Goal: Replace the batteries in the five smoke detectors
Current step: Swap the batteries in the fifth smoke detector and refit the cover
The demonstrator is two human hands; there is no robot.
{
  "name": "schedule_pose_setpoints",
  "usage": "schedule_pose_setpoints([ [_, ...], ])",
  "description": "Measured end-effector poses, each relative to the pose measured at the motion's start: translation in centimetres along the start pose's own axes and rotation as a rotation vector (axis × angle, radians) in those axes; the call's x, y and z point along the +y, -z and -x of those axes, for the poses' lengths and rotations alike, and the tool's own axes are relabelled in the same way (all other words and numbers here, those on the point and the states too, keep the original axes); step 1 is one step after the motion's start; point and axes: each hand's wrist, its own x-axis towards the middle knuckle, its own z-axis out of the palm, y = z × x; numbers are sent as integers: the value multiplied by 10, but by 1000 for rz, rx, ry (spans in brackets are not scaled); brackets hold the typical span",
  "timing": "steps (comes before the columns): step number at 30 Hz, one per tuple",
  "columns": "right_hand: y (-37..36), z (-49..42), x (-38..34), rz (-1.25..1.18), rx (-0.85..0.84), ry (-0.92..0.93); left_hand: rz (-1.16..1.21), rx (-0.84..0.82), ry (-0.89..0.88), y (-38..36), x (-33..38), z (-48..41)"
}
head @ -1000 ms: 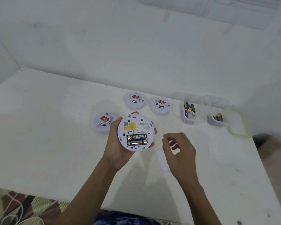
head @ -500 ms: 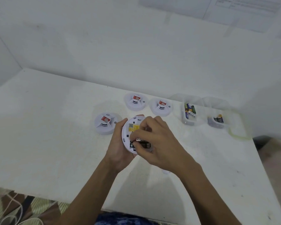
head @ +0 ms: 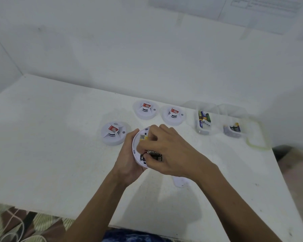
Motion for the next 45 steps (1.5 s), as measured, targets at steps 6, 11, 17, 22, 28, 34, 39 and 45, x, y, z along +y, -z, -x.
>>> schedule_pose_setpoints([
  [6,2,-3,1,38,-39,43,-29,28,-34,-2,-3,0],
  [11,1,-3,5,-49,-48,46,-55,109,-25,-1,-6,-3],
  [17,4,2,5,-290,136,-37,10,67,-41,-3,3,-5],
  [22,3,7,0,-629,360,-265,70,77,-128,-1,7,-9],
  [28,-8,8,-6,-610,381,-461,110,70,-181,0,11,-12],
  [34,-16,9,-14,-482,388,-596,16,103,-296,0,15,-15],
  [39,-20,5,-20,-438,408,-685,-65,157,-376,0,14,-19],
  [45,-23,0,-29,-512,383,-814,-156,181,-453,-2,12,-20],
])
